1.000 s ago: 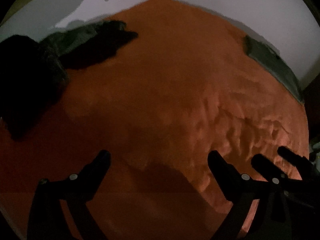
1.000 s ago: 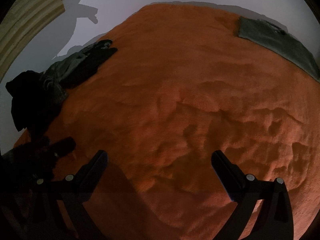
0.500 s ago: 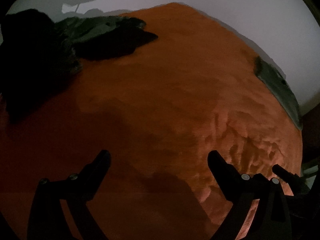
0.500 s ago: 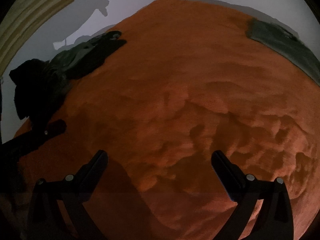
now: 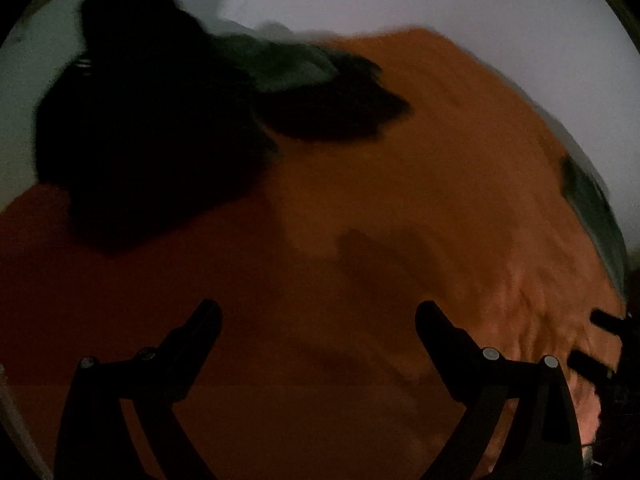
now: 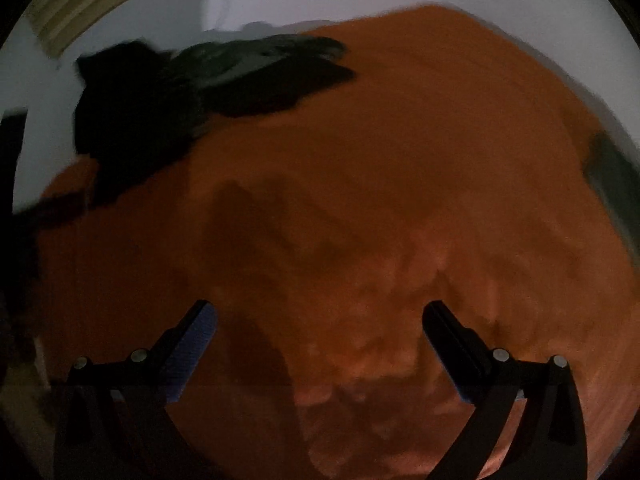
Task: Fold clothes
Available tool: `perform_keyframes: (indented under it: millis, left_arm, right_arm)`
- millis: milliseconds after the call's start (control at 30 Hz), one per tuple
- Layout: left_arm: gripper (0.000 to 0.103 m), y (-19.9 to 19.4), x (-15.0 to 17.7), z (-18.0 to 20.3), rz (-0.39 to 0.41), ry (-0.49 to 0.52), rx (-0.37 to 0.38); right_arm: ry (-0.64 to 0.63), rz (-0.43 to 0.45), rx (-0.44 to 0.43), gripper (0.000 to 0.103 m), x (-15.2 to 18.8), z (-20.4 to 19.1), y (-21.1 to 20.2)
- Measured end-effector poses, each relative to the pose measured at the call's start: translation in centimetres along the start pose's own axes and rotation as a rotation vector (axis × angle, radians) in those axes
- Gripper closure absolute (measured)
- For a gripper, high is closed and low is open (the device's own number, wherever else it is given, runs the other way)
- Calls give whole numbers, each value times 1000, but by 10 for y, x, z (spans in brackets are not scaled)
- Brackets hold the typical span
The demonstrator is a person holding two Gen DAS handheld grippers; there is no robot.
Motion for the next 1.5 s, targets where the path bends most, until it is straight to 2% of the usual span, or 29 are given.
perform_keyframes:
  millis: [67, 133, 333, 500, 567, 733, 900, 967, 1000, 1033, 1067, 1100, 1300, 1367, 1433, 1500]
  left_arm:
    - [5, -9, -15, -22, 43, -39, -23]
    - [5, -23, -36, -41, 102, -58, -61]
    - [5, -51, -89, -93, 226, -34, -231]
    - [5, -45, -114, -137, 210, -38, -302]
    - [5, -40, -120, -152, 195, -40, -347]
    - [5, -27, -130, -160, 224, 1, -354]
    - [5, -12, -142, -163, 240, 56, -360]
    - [7, -18, -141, -158, 257, 53, -350]
    - [12, -22, -140, -156, 267, 51, -344]
    - [23, -25, -139, -154, 277, 48, -338]
    - [68, -29, -139, -151, 287, 46, -333]
    - [96, -32, -138, -149, 297, 43, -327]
    - [98, -53, -133, -134, 356, 27, -292]
    - [98, -60, -132, -130, 375, 22, -280]
    - [98, -72, -115, -107, 377, 65, -219]
    - [97, -81, -99, -88, 385, 100, -176]
  right_arm:
    - [-79, -13, -1, 0, -15, -12, 2]
    - [-124, 10, -28, 0, -34, -29, 5]
    - [-89, 86, -137, 0, -79, -58, 12]
    - [21, 140, -215, 0, -96, -63, 22]
    - [31, 117, -234, 0, -100, -69, 33]
    - [24, 87, -248, 0, -100, -80, 47]
    - [39, 85, -229, 0, -100, -75, 52]
    - [56, 77, -233, 0, -99, -71, 55]
    - [63, 75, -234, 0, -100, -69, 57]
    - [70, 73, -235, 0, -100, -68, 60]
    - [72, 75, -235, 0, -100, -66, 60]
    - [72, 79, -233, 0, -101, -65, 60]
    - [122, 96, -221, 0, -107, -49, 74]
    - [157, 98, -254, 0, -112, -44, 76]
    - [188, 142, -330, 0, -124, -46, 73]
    - [169, 188, -474, 0, -141, -57, 69]
Point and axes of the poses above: each gripper's, at about its wrist camera, not at the fingertips, and y roughly the way its jaws point, z to its right, x to its underside, the point moved 4 cm from there along y, roughly the way its jaws point, and after that the axes turned 5 degrees about -z, right-handed, at the moved point
